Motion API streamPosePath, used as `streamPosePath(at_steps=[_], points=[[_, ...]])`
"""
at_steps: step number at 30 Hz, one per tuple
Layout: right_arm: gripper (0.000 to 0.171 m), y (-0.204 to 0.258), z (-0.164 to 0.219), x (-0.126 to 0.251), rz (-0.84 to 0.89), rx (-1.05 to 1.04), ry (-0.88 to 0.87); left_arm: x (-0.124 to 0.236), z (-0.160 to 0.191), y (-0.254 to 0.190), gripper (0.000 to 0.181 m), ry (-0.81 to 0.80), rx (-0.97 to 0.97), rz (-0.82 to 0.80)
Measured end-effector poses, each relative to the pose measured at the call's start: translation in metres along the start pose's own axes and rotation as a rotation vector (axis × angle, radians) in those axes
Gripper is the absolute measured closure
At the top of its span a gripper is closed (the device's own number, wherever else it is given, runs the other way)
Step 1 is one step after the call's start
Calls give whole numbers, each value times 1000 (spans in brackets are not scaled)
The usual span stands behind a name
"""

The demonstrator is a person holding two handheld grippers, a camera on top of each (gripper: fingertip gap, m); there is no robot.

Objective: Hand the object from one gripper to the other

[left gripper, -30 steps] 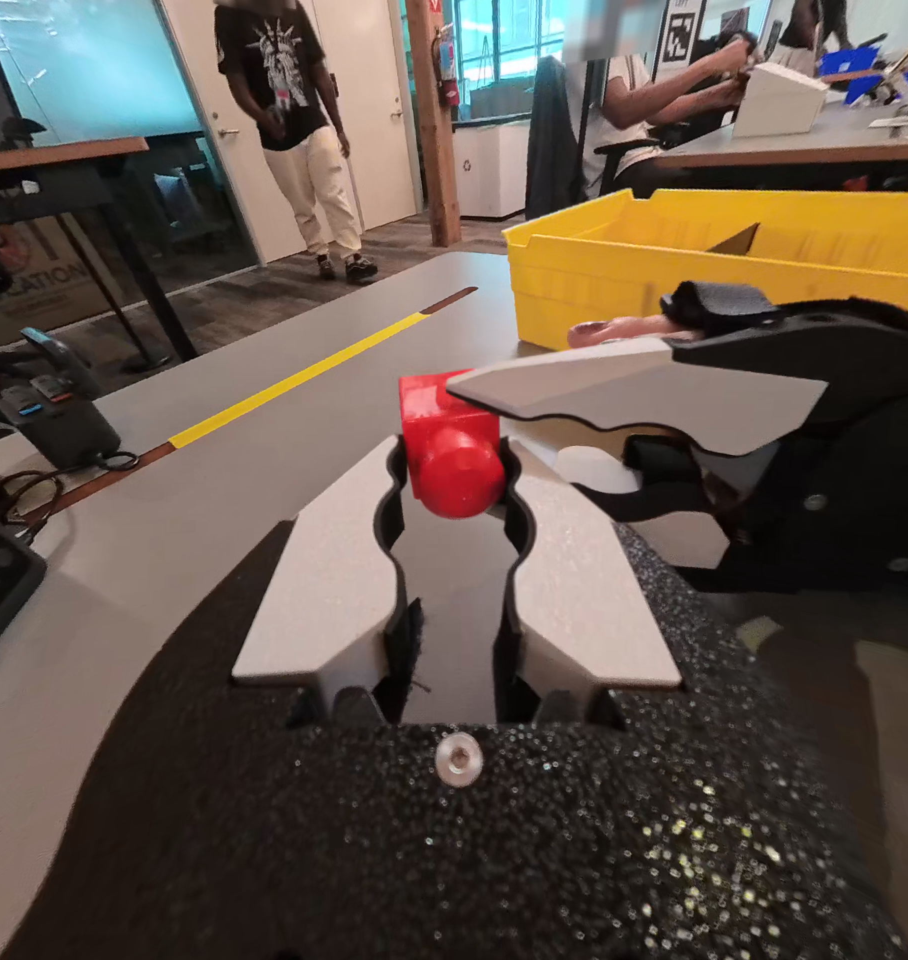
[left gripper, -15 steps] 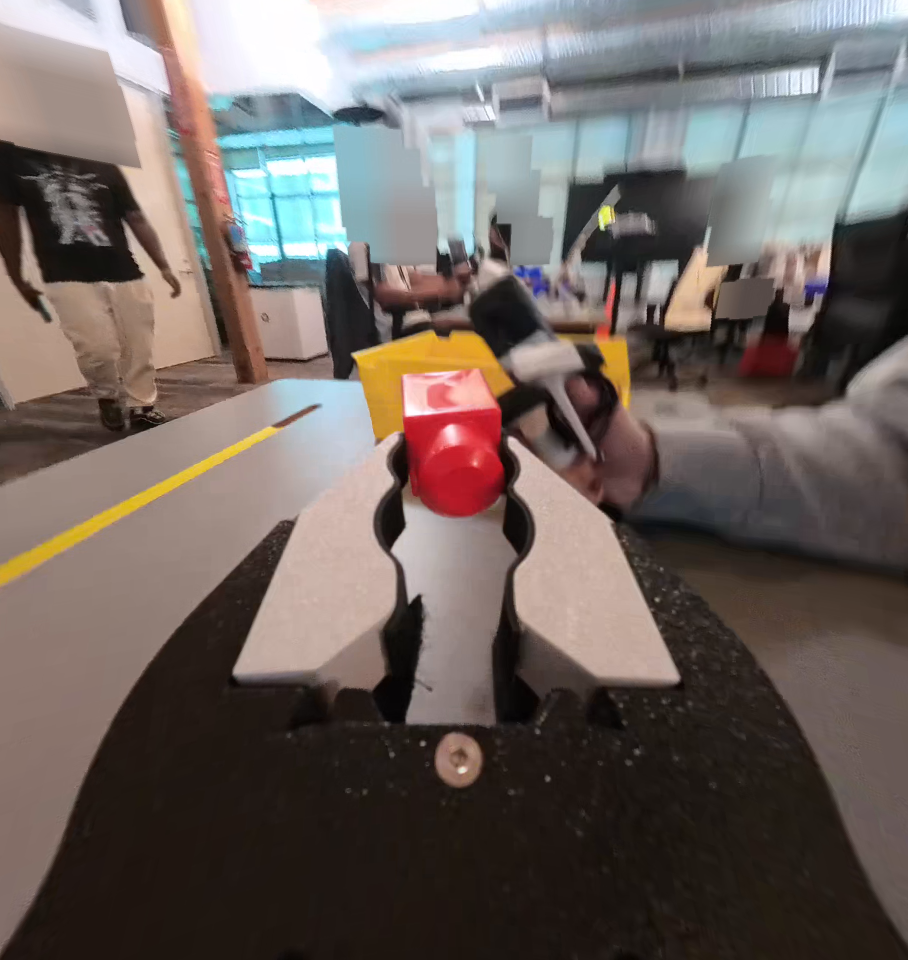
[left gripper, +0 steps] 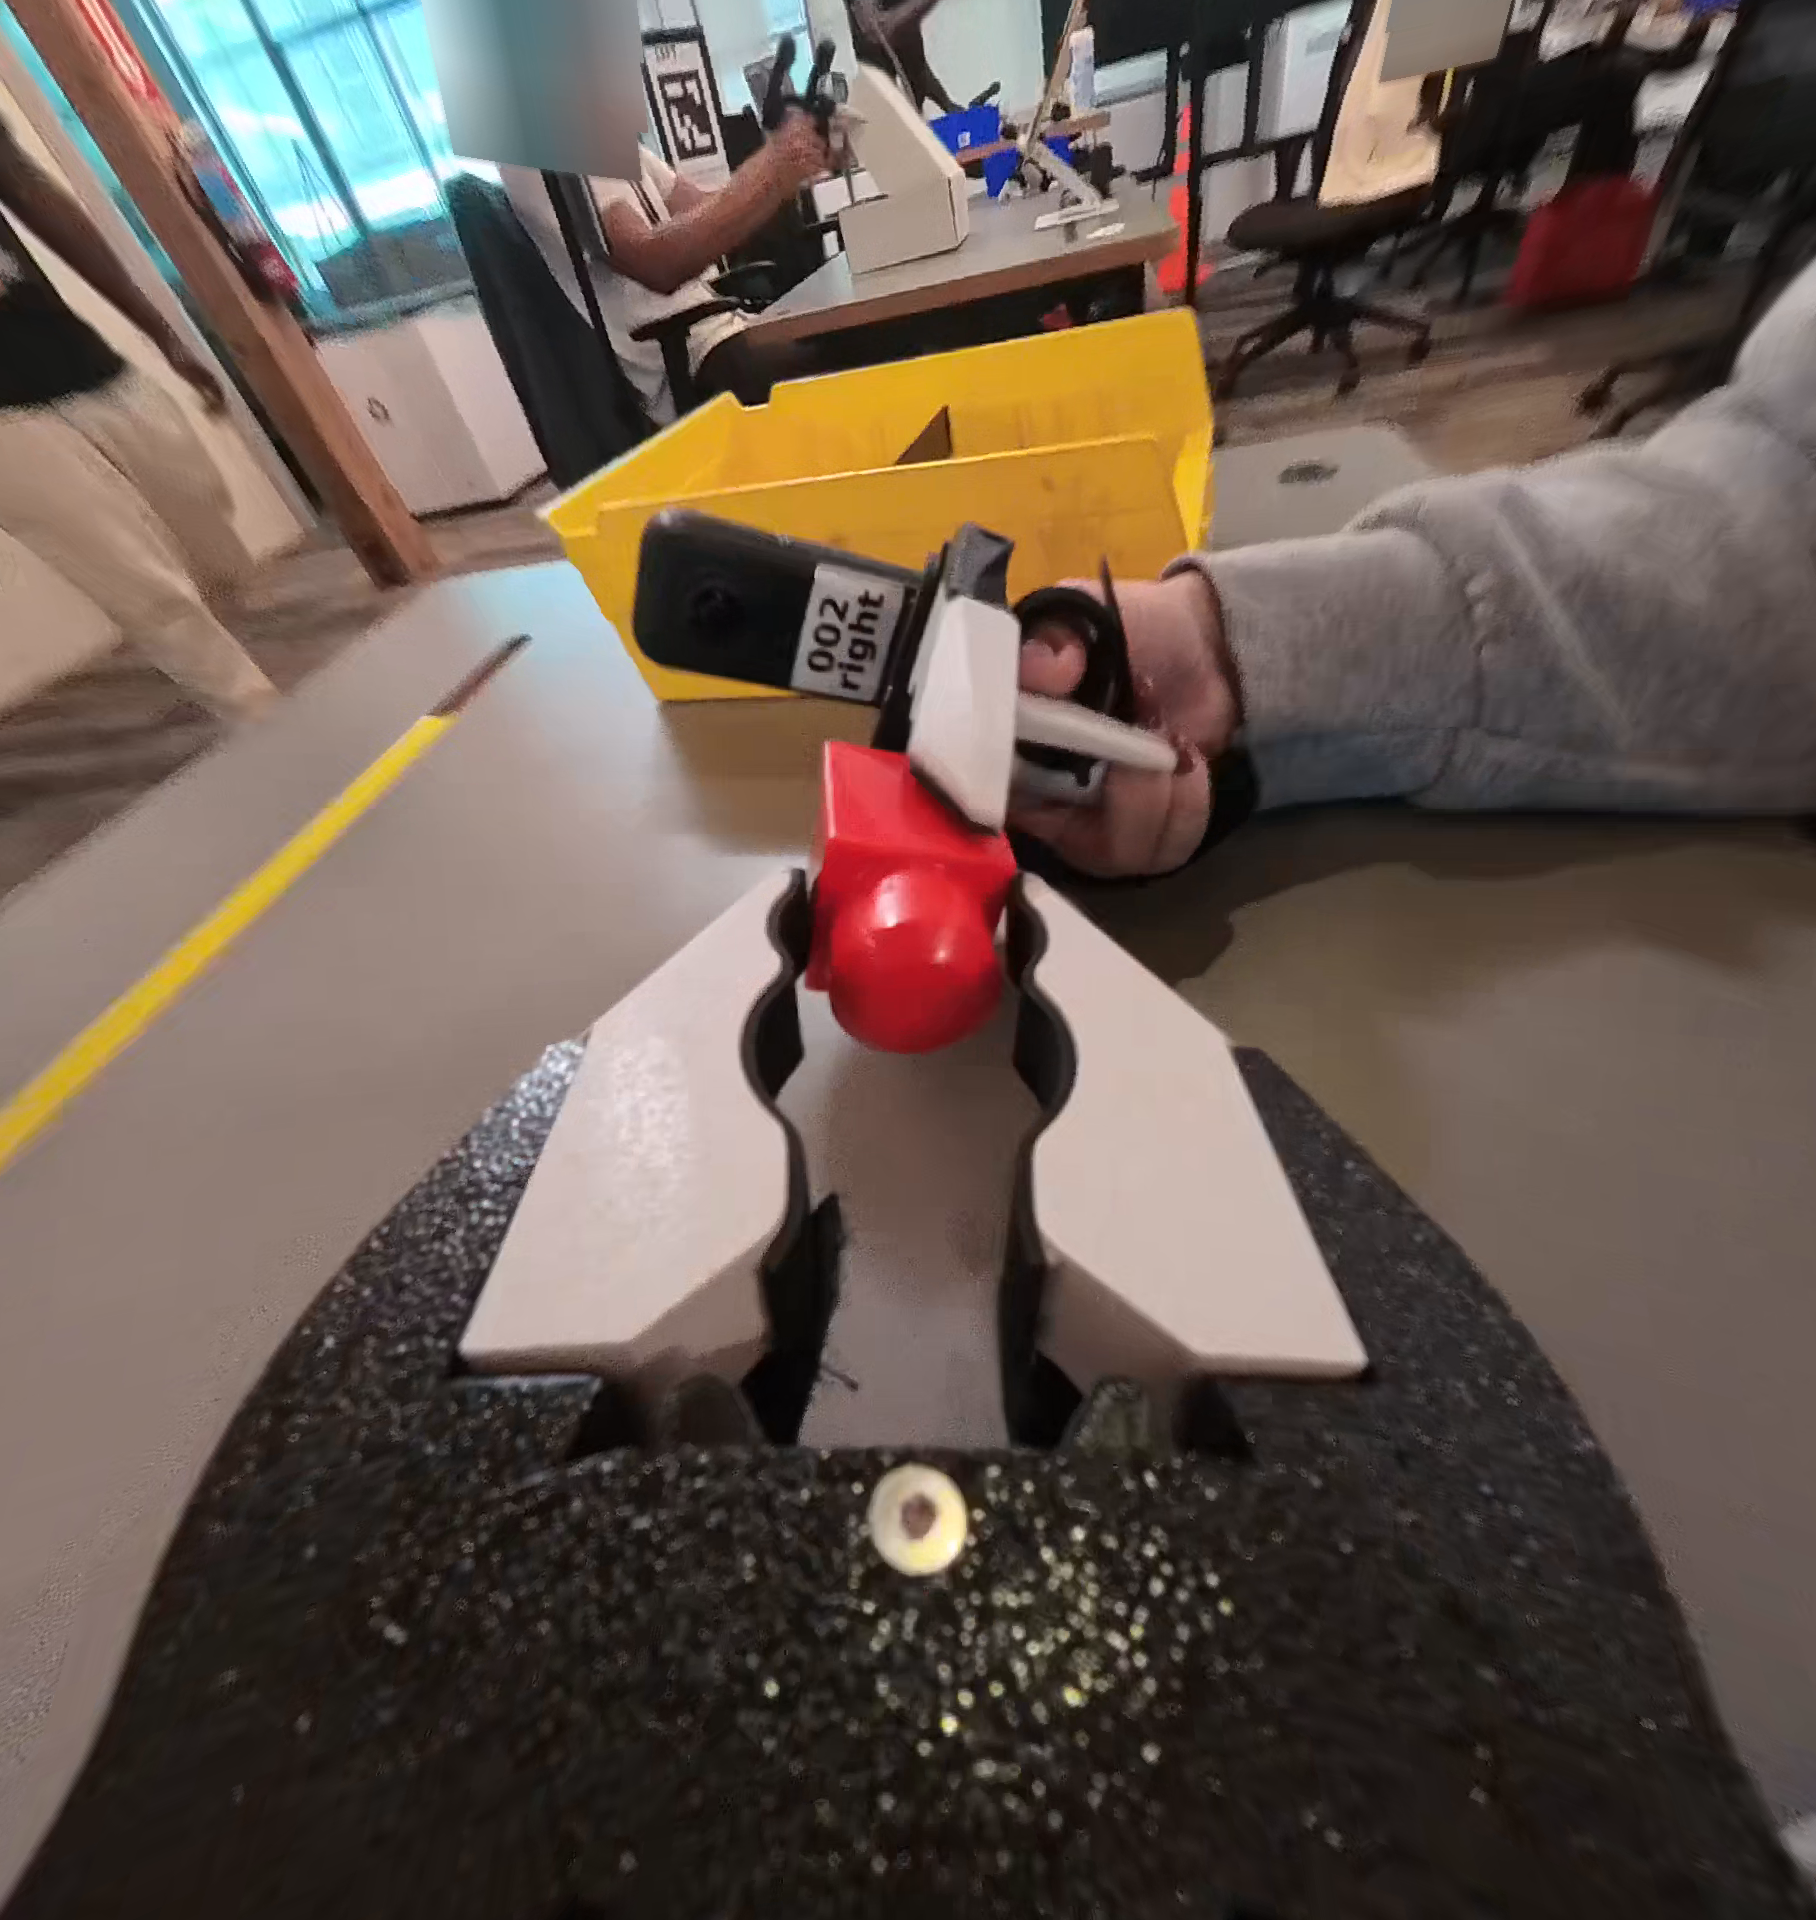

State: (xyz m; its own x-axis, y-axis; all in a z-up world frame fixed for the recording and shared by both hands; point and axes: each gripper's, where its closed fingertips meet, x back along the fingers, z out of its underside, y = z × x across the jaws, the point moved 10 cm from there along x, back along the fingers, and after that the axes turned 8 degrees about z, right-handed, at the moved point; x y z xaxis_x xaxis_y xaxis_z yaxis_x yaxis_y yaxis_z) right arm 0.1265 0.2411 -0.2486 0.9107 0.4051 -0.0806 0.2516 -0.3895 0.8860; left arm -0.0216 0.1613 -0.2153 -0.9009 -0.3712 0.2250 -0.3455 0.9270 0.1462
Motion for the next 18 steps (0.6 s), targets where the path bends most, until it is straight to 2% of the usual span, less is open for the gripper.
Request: streamPosePath(at_steps=[1, 3, 6, 9, 14, 18], points=[[137, 0, 0, 0, 32, 48, 4, 0, 0, 2, 142, -23, 82, 35], [137, 3, 0, 1, 95, 177, 18, 3, 2, 9, 123, -114, 263, 108], [136, 13, 2, 1, 119, 419, 29, 8, 8, 17, 114, -237, 439, 180], [136, 18, 4, 1, 194, 621, -9, 10, 14, 23, 111, -323, 562, 220], [136, 28, 2, 7, 345, 983, -172, 17, 25, 36, 110, -438, 727, 177], [136, 33, 9, 4, 470, 1274, -188, 17, 29, 39, 104, -507, 840, 235]])
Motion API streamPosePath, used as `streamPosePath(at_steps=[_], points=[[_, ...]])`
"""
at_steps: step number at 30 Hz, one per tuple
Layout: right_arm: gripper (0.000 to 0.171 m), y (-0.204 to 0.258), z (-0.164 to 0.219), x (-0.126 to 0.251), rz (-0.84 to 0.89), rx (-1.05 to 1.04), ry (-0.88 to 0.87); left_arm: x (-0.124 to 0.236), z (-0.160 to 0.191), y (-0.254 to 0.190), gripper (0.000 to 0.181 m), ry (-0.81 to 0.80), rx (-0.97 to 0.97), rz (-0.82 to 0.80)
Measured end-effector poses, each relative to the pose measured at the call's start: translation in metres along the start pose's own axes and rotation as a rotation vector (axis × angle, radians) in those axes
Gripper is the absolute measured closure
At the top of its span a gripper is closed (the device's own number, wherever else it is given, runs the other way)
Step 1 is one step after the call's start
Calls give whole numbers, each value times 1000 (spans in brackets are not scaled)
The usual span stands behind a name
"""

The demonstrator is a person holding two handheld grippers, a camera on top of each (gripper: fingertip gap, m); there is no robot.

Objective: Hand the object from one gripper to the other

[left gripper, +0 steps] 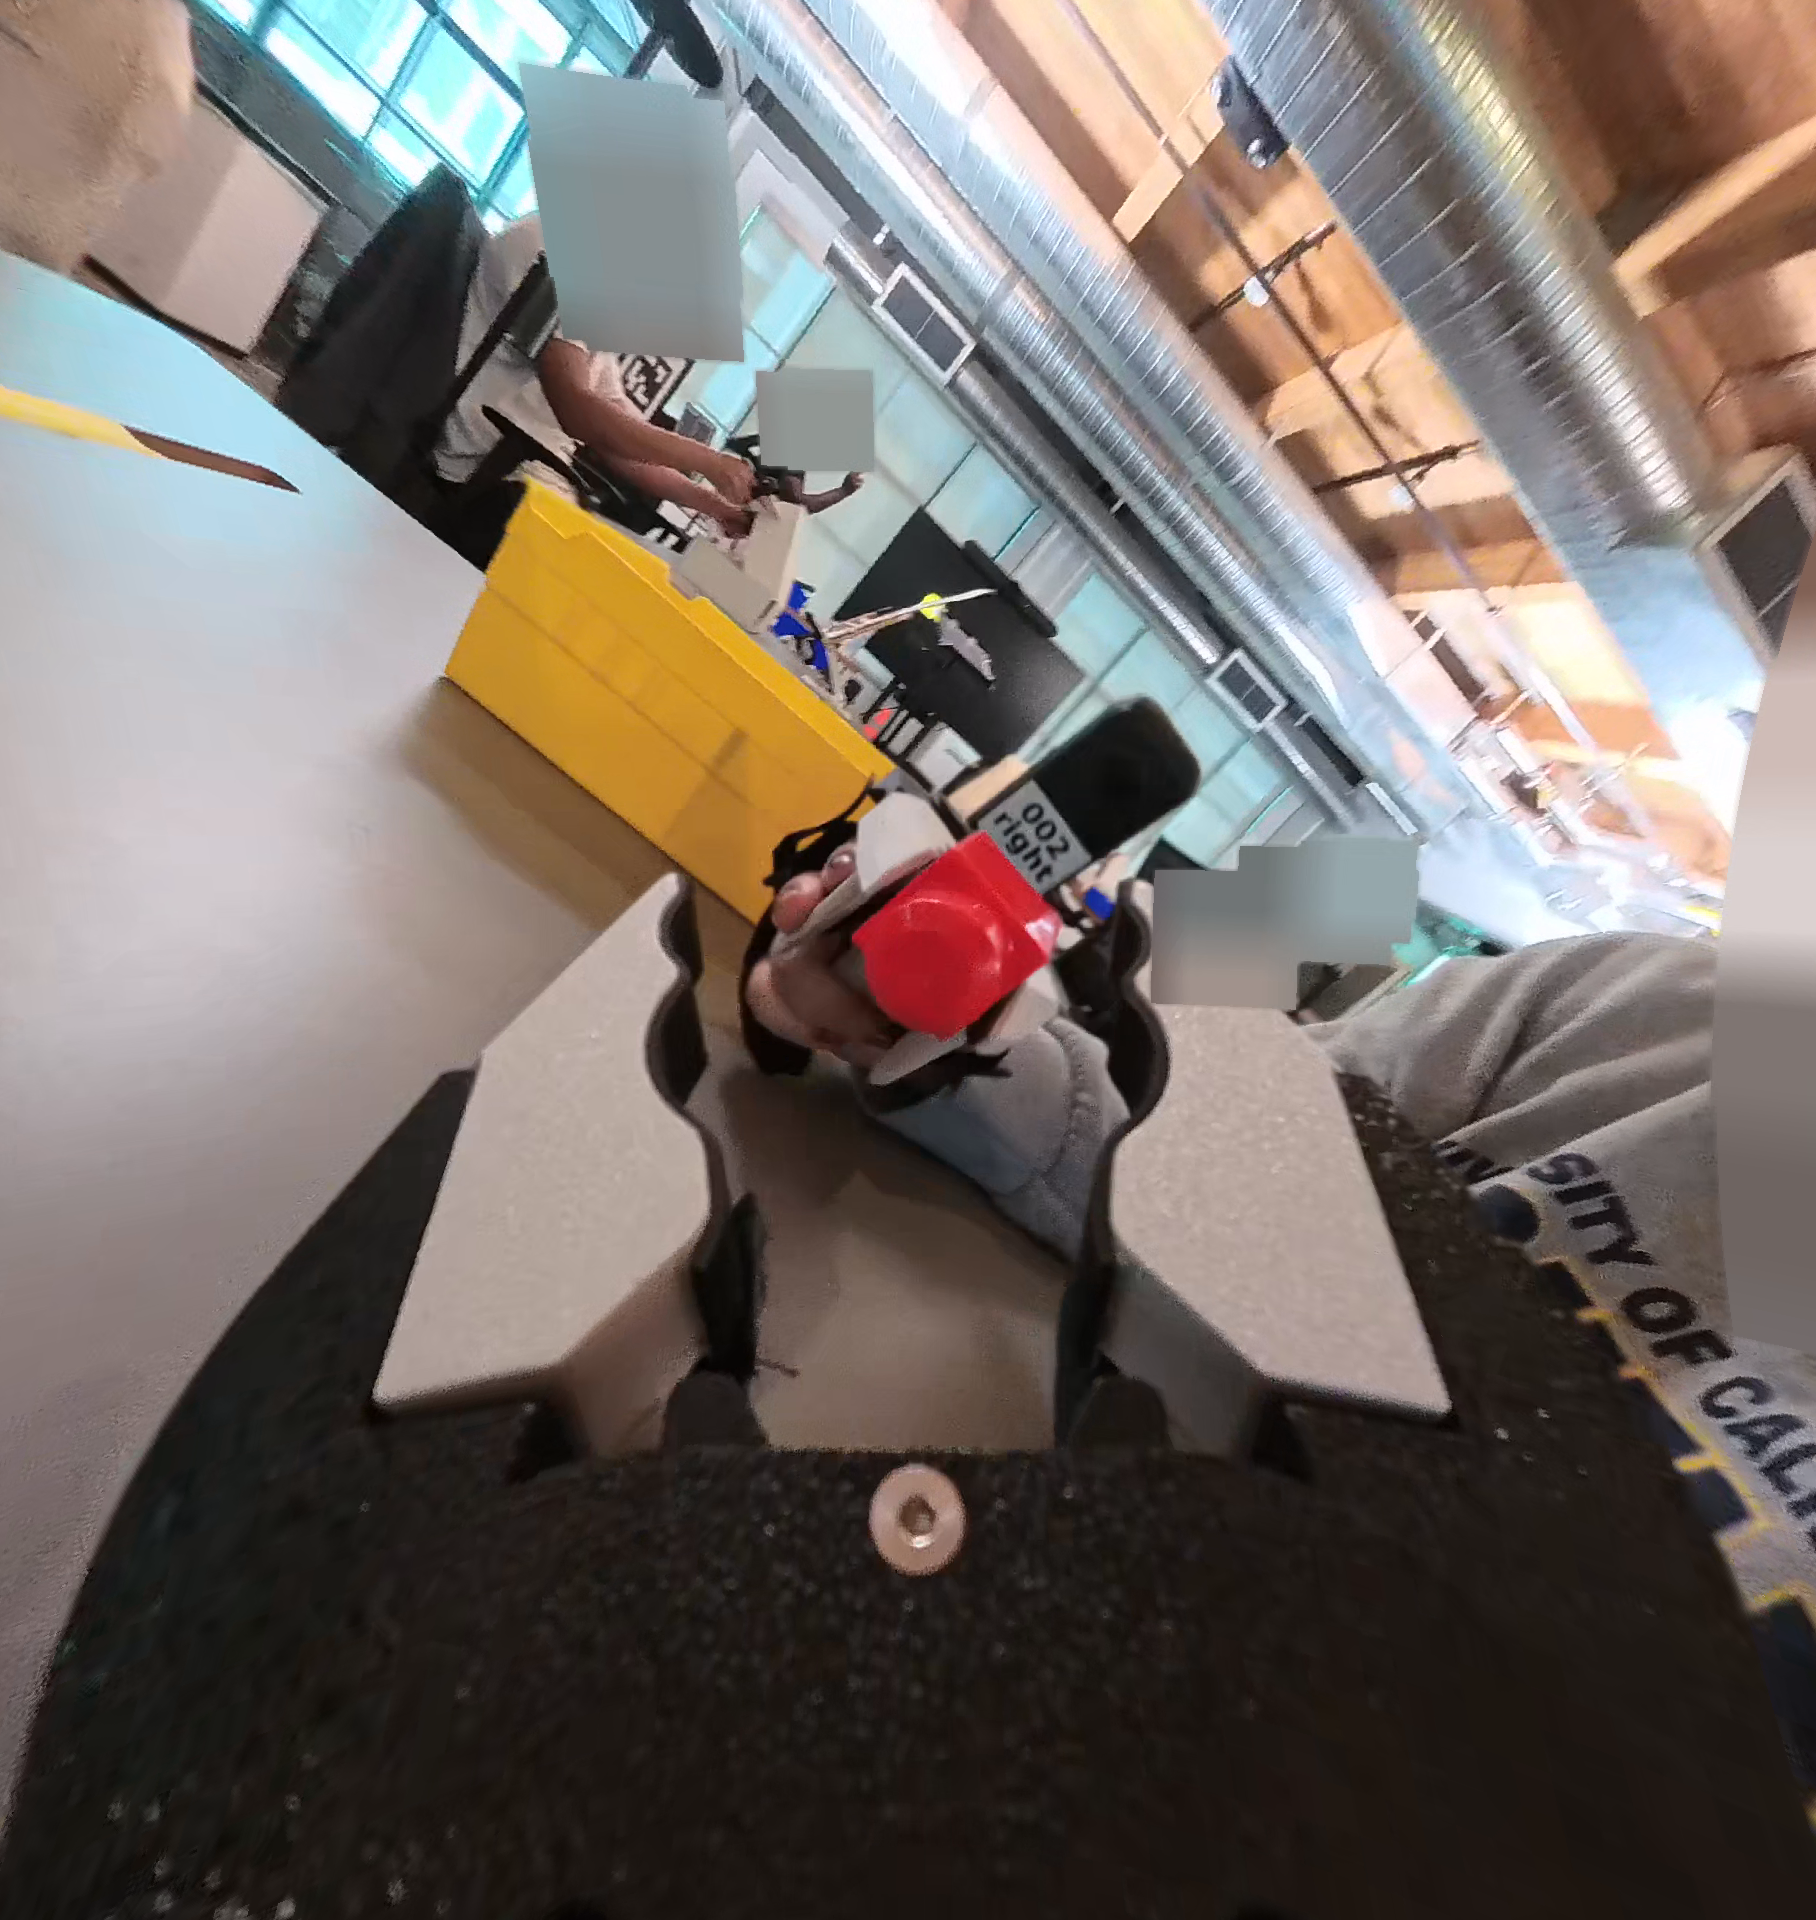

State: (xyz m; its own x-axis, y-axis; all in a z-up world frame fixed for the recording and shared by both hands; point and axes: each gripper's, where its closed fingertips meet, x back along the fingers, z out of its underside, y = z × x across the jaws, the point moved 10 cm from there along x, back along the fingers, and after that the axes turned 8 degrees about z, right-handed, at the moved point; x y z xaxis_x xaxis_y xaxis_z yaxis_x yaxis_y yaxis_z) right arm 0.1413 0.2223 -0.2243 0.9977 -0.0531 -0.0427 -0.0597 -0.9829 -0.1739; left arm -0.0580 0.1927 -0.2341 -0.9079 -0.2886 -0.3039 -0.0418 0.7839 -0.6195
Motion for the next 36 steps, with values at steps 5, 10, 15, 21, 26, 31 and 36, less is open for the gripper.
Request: streamPosePath(at_steps=[5, 10, 15, 21, 26, 31, 36], points=[[136, 15, -3, -4, 61, 265, -20, -4, 7, 7, 100, 10, 125, 50], [136, 22, -9, -5, 73, 336, -50, -8, 11, 10, 106, -9, 242, 154], [136, 25, -9, -5, 93, 402, -50, -12, 17, 11, 109, 27, 336, 202], [136, 28, -10, -5, 102, 436, -43, -20, 21, 6, 138, 71, 356, 297], [119, 22, -9, -5, 258, 454, -12, -11, 11, 6, 149, 55, 152, 56], [116, 24, -2, -12, 343, 615, 167, -11, 5, 0, 149, 121, -1, -208], [136, 20, 0, -17, 380, 570, 231, -19, 3, -7, 146, 162, -157, -238]])
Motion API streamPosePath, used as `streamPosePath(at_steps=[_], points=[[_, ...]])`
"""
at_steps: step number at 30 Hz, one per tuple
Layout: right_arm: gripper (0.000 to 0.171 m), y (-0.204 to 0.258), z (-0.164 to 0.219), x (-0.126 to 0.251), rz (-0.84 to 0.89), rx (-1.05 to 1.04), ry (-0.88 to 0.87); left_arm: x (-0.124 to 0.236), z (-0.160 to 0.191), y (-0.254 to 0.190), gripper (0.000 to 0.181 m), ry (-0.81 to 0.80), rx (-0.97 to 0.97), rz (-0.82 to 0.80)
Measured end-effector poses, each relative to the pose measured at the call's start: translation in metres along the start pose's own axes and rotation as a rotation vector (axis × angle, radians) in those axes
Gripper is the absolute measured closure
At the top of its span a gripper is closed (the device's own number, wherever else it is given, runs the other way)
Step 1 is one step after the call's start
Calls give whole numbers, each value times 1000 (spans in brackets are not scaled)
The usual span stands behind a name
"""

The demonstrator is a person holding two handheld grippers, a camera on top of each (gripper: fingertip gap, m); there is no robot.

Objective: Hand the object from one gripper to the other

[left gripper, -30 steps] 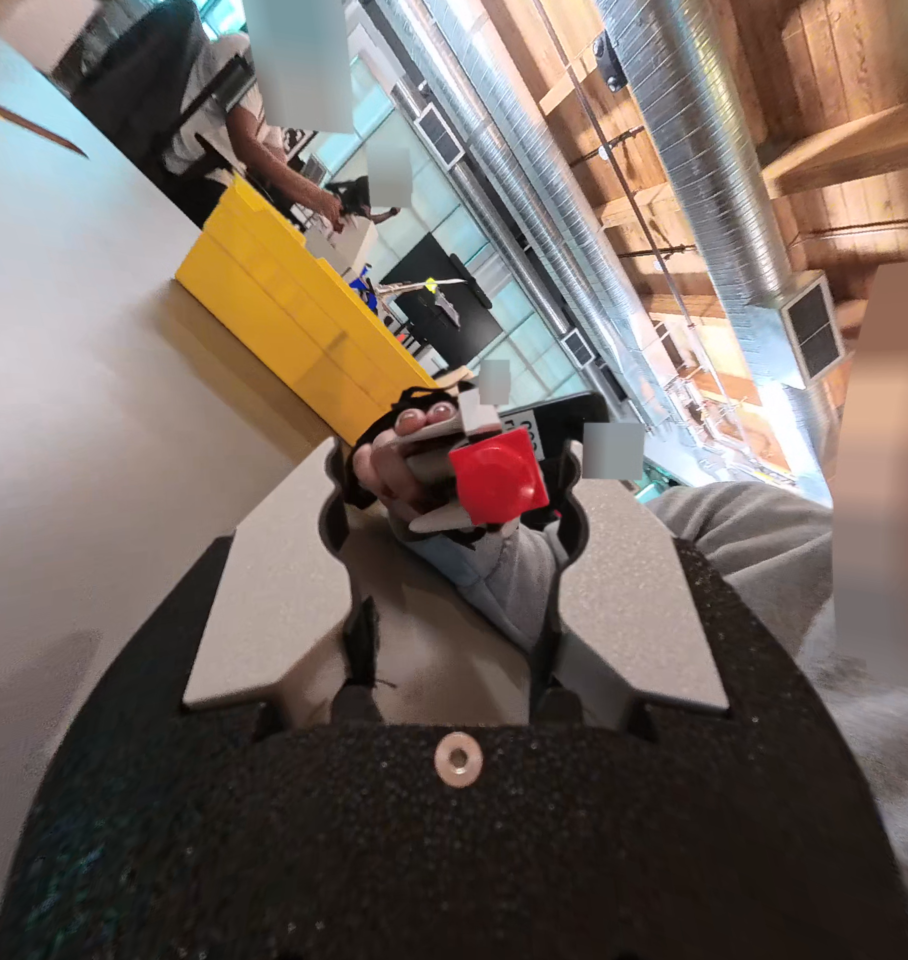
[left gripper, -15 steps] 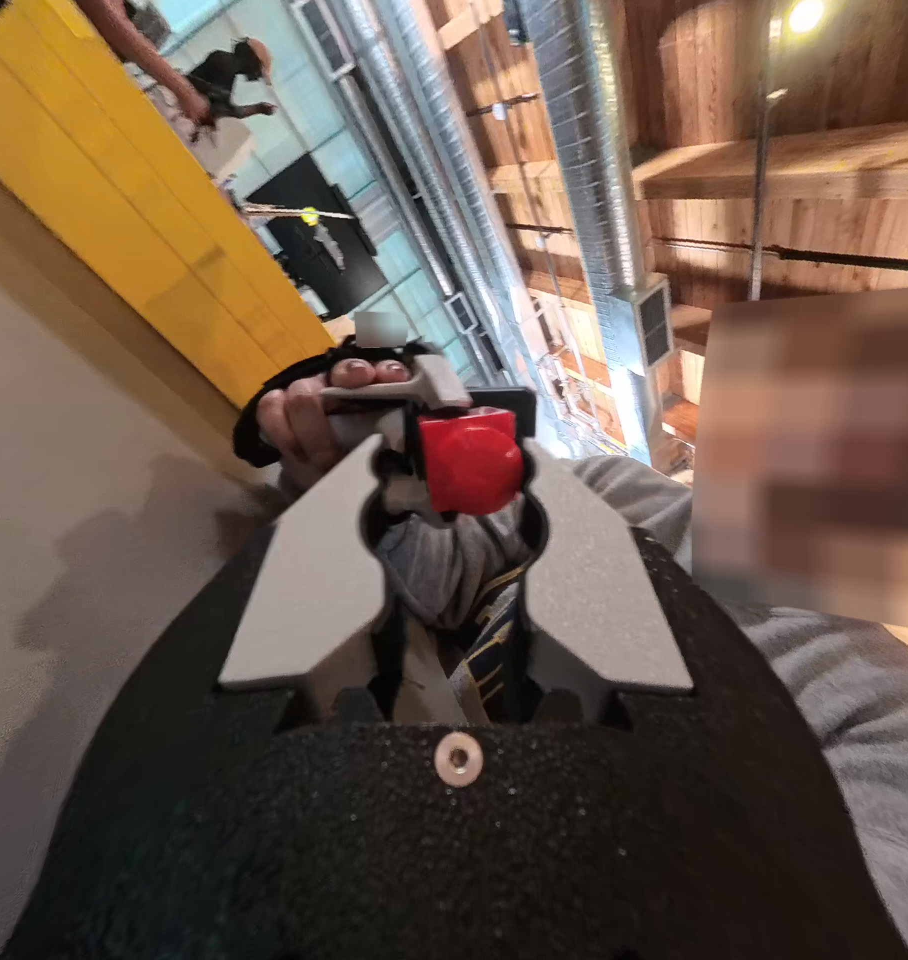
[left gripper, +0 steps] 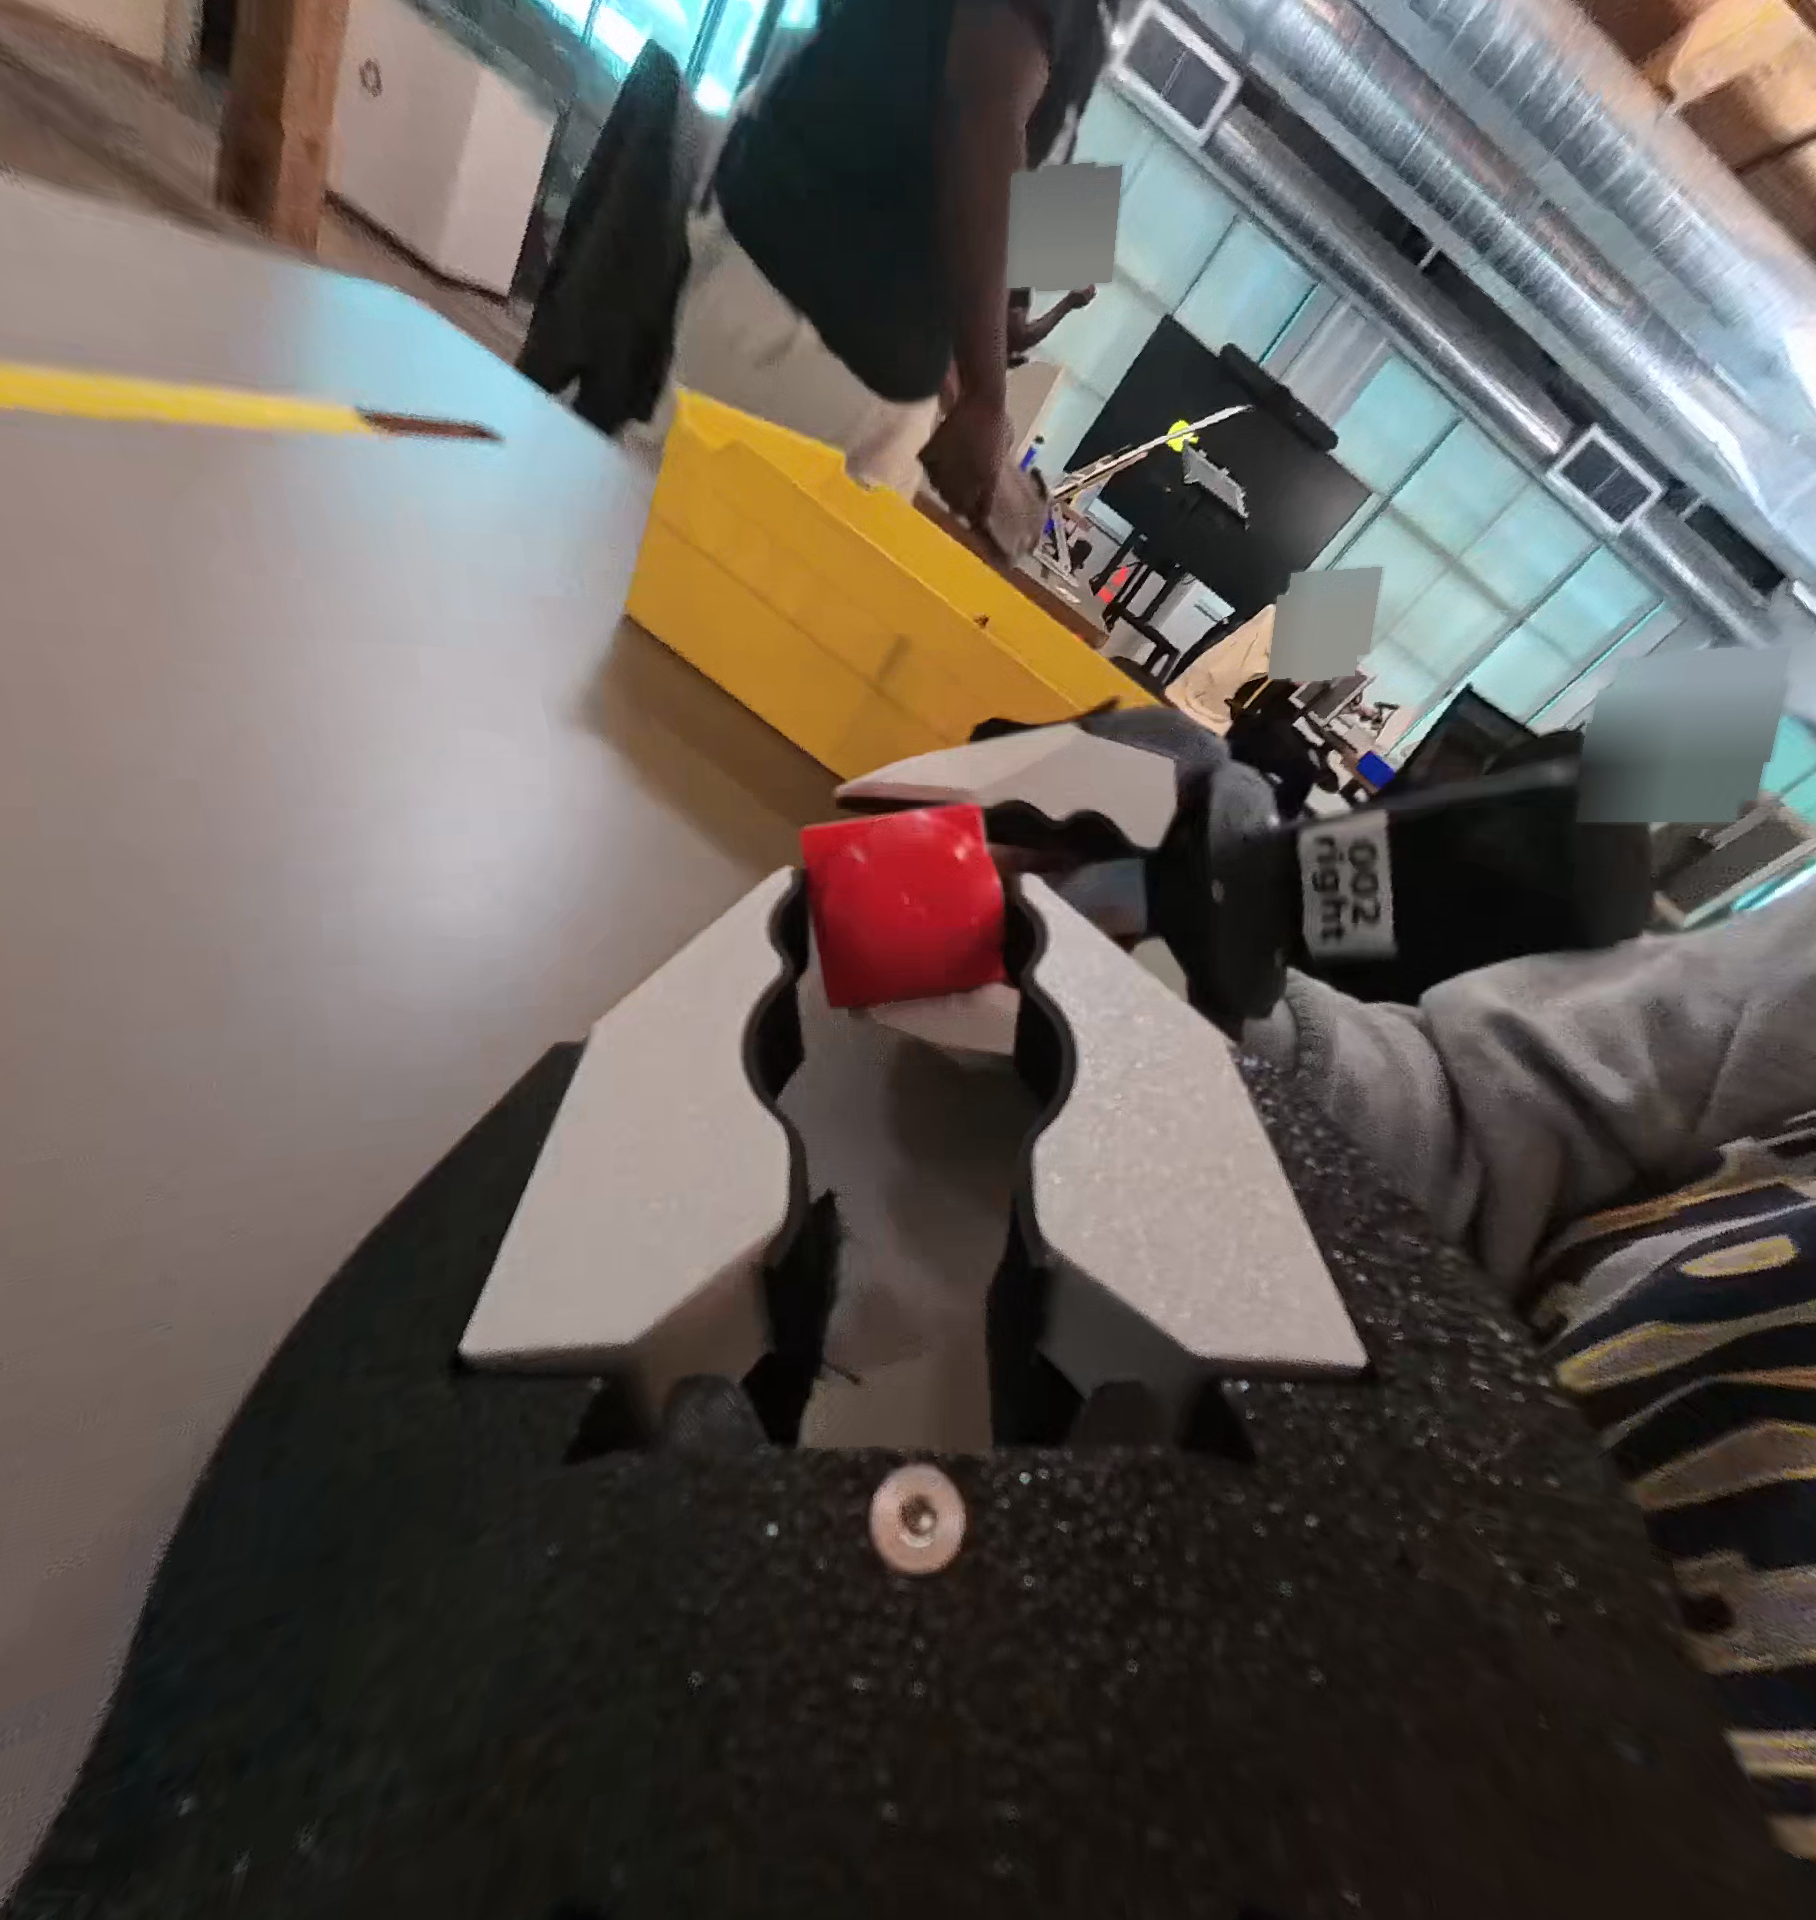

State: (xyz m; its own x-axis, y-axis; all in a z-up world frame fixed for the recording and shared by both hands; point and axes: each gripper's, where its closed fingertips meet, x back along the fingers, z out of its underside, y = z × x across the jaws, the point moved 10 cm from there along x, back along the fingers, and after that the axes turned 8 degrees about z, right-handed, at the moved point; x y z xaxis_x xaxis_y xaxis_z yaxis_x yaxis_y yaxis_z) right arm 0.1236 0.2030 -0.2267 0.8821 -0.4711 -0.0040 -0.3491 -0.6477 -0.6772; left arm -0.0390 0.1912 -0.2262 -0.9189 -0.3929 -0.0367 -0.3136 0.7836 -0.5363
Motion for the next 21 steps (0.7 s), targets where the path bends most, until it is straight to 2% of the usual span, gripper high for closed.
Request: streamPosePath(at_steps=[1, 2, 3, 6, 8, 10, 13, 15, 18, 21], points=[[136, -5, 1, 0, -8, -96, 7, -1, -2, -3, 131, -18, -52, 12], [136, -12, 3, 0, -26, -213, 14, -1, -4, -5, 107, -41, -107, 3], [136, -18, 6, 0, -62, -353, 16, -1, -5, -8, 96, -42, -190, -25], [136, -36, 20, 0, -259, -855, 1, -3, -1, -16, 84, 80, -559, -263], [137, -42, 30, -1, -384, -1139, -14, -12, 1, -24, 84, 139, -789, -406], [137, -43, 40, -3, -462, -1313, -11, -23, 5, -30, 83, 153, -958, -548], [137, -39, 46, -5, -593, -1466, -16, -38, 13, -37, 86, 198, -1134, -592], [137, -37, 45, -6, -676, -1527, -30, -43, 17, -38, 95, 245, -1166, -581], [137, -34, 44, -6, -730, -1523, -20, -41, 16, -41, 115, 230, -1193, -585], [137, -34, 41, -7, -716, -1497, -53, -38, 14, -40, 115, 209, -1132, -552]])
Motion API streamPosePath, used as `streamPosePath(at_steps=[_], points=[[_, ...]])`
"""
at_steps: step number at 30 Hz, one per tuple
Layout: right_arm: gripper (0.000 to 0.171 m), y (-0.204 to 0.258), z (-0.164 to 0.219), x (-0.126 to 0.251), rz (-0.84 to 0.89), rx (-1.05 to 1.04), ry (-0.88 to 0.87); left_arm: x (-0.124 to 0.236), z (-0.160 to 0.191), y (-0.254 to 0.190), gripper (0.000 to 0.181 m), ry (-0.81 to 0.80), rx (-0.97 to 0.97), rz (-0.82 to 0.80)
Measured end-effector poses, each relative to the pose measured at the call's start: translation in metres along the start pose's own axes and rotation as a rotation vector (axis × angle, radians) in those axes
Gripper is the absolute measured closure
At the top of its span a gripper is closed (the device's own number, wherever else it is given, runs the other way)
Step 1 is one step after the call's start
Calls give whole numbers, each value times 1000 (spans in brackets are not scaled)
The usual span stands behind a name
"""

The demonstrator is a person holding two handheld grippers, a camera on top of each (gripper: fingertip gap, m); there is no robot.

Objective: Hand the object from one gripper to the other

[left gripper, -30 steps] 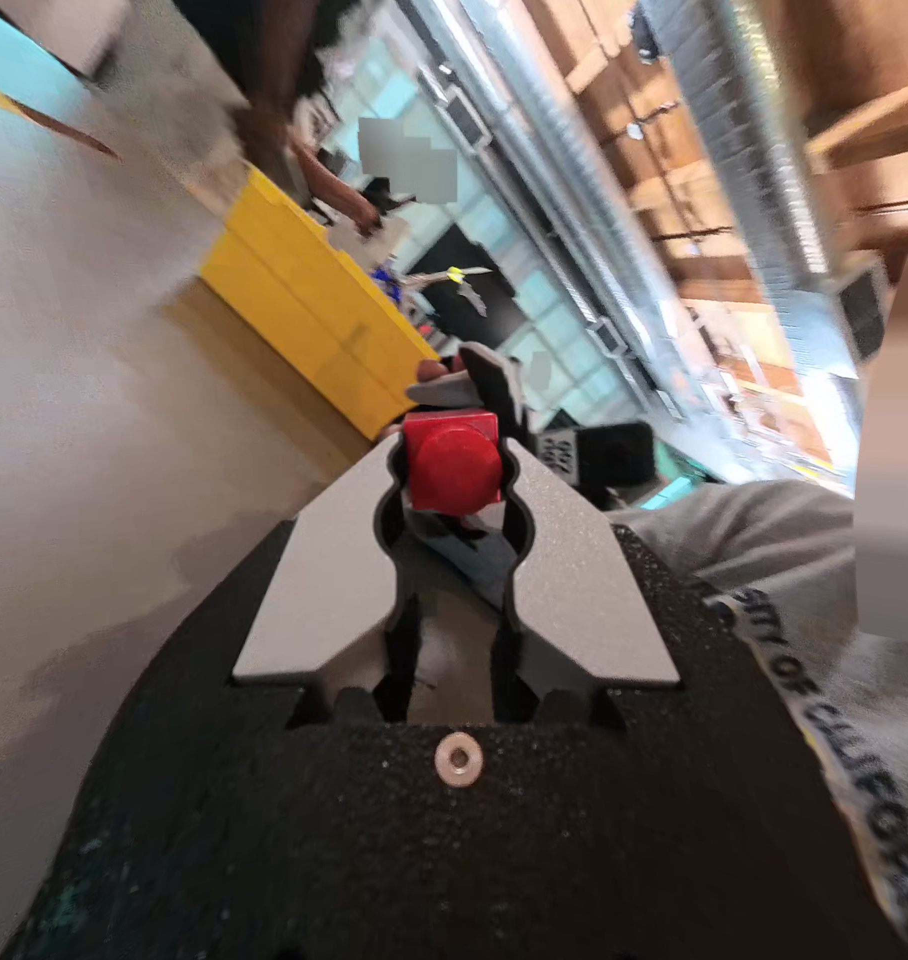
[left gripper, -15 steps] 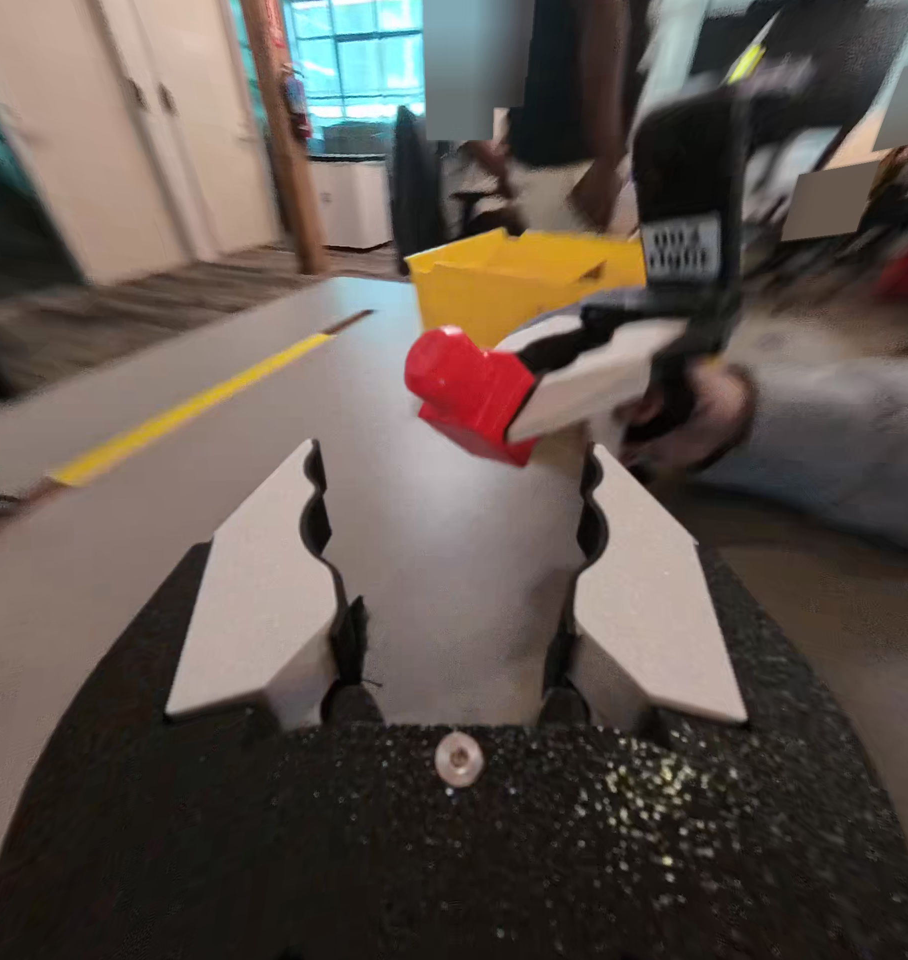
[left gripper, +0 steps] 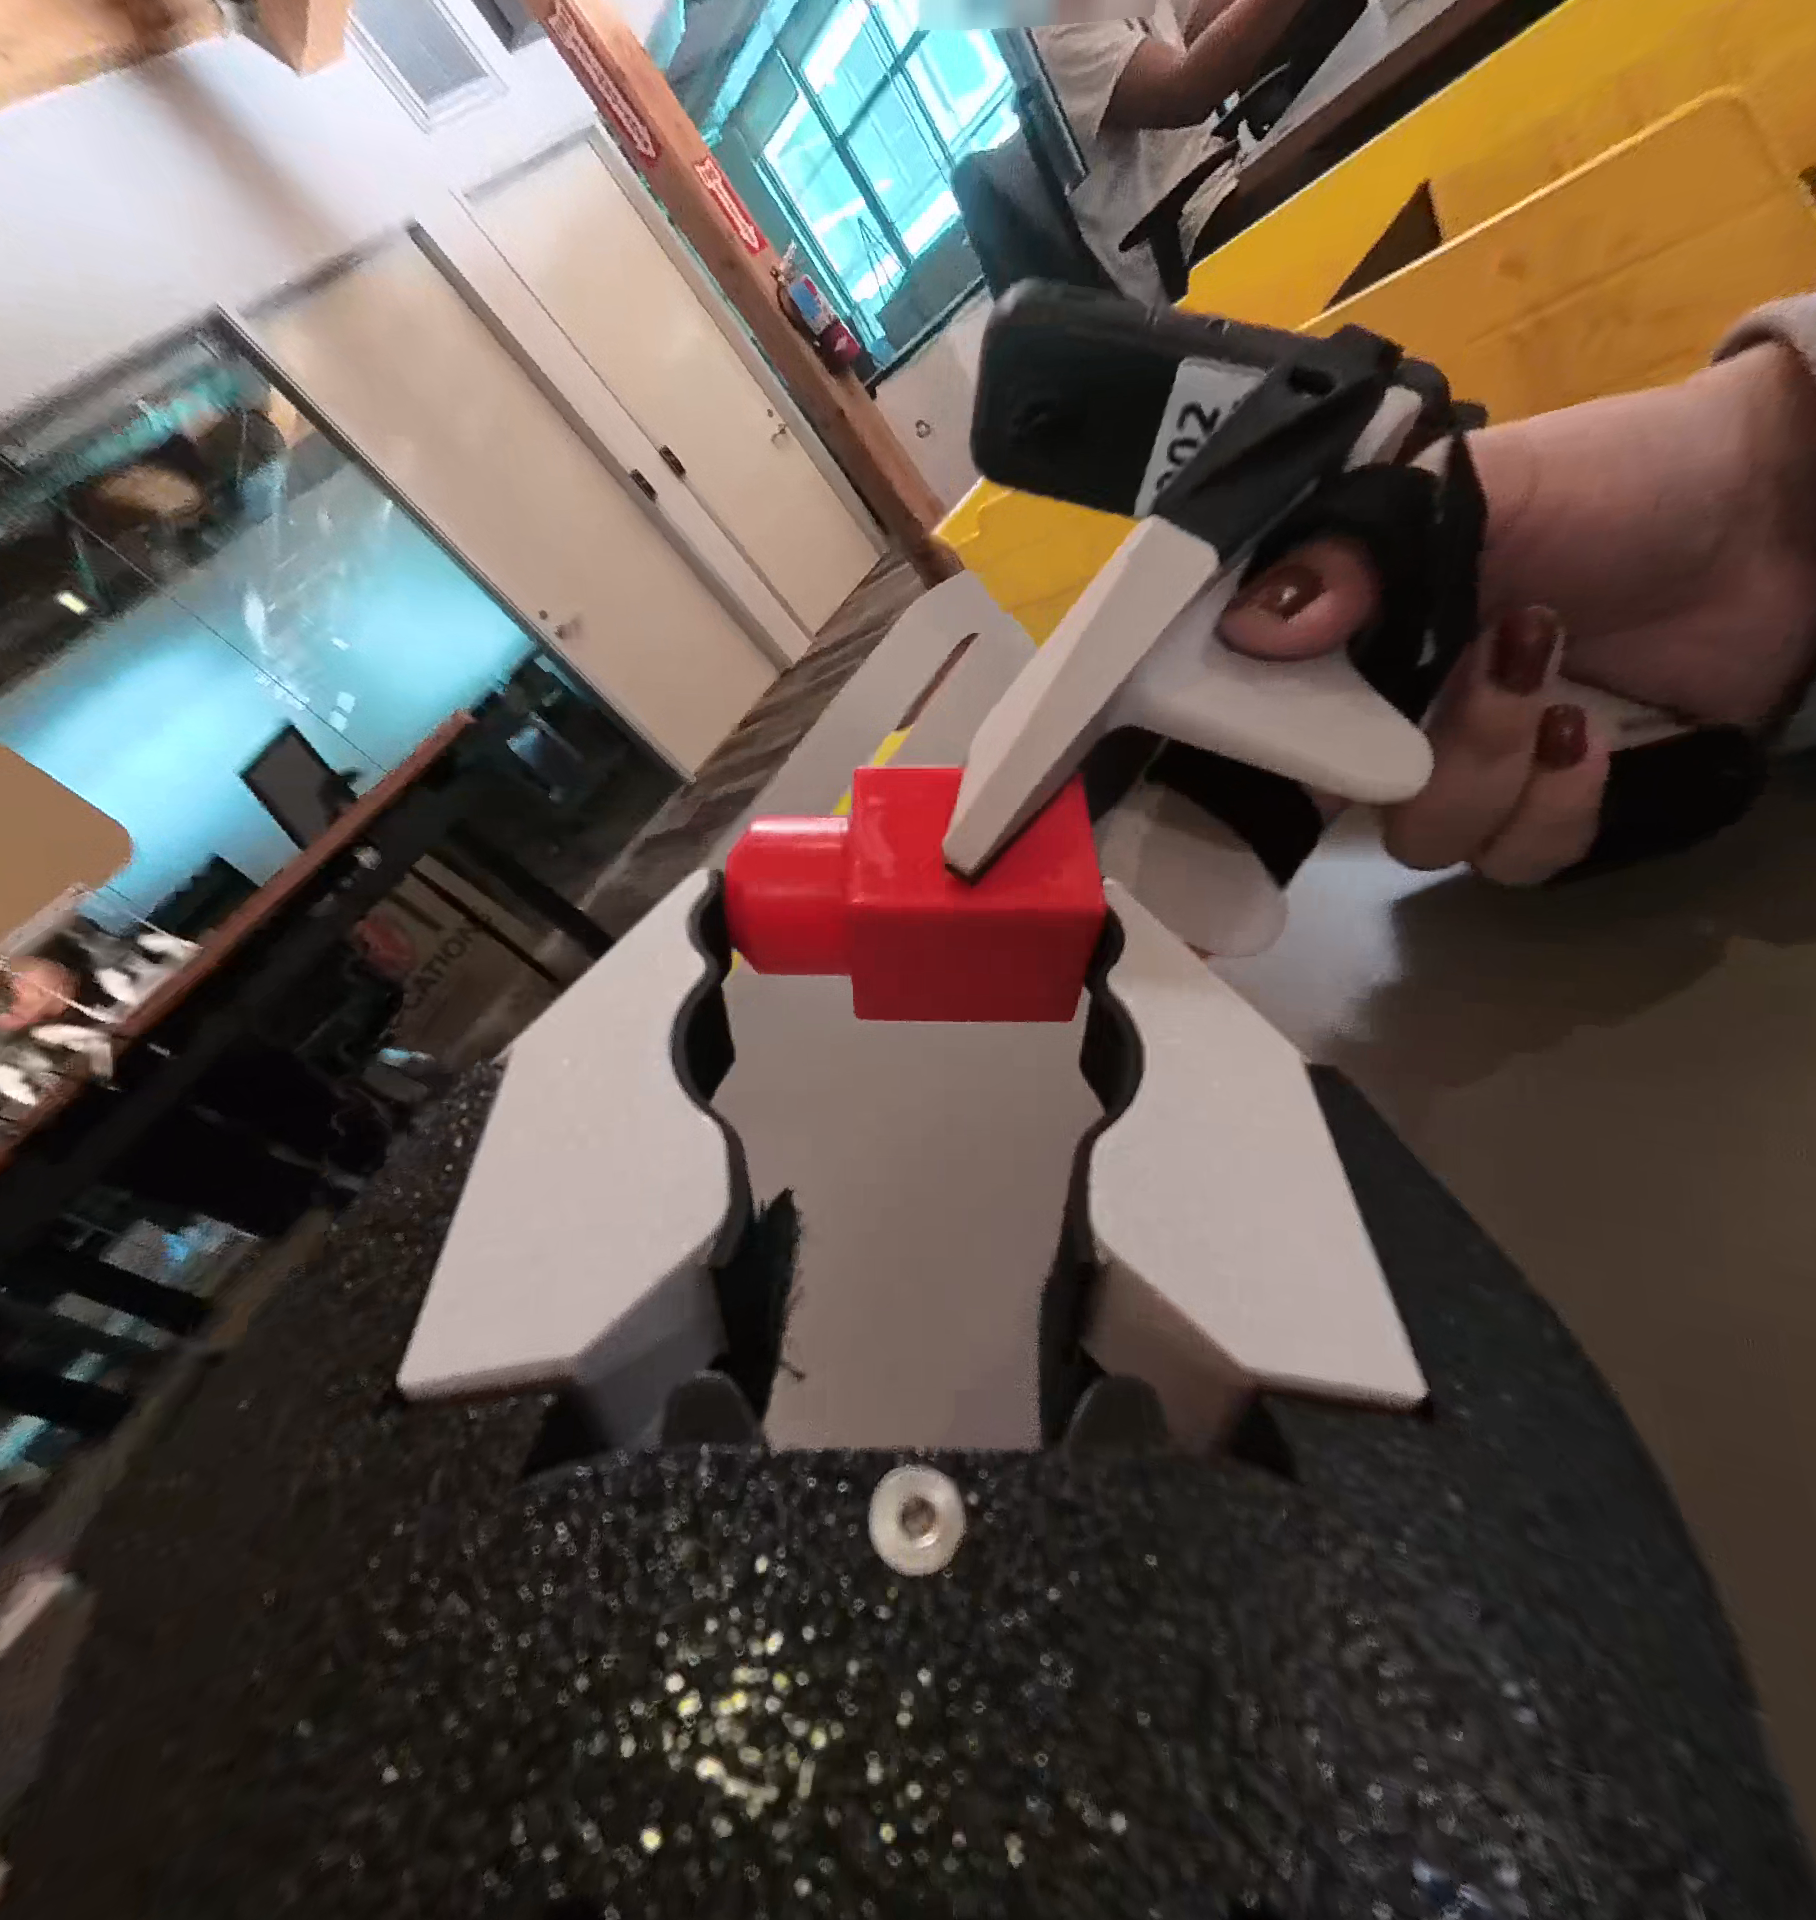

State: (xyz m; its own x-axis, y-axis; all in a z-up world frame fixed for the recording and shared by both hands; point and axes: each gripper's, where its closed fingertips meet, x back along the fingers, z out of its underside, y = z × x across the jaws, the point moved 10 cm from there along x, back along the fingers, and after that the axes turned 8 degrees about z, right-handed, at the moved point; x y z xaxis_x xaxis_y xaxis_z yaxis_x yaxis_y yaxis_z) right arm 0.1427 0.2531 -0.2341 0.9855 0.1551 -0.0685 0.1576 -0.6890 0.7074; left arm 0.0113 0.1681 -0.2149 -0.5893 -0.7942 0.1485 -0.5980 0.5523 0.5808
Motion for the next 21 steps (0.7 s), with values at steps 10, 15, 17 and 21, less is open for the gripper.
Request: streamPosePath(at_steps=[10, 15, 17, 21], points=[[93, 24, -9, 11, 389, 812, -265, 18, 29, 44, 116, -531, 1087, 426], [103, 54, 18, -10, 614, 1551, -243, 6, 44, 34, 116, -740, 1499, 862], [111, 61, 28, -19, 652, 1700, -229, -2, 41, 25, 116, -679, 1513, 957], [135, 69, 35, -25, 687, 1803, -241, -6, 34, 19, 109, -722, 1519, 1032]])
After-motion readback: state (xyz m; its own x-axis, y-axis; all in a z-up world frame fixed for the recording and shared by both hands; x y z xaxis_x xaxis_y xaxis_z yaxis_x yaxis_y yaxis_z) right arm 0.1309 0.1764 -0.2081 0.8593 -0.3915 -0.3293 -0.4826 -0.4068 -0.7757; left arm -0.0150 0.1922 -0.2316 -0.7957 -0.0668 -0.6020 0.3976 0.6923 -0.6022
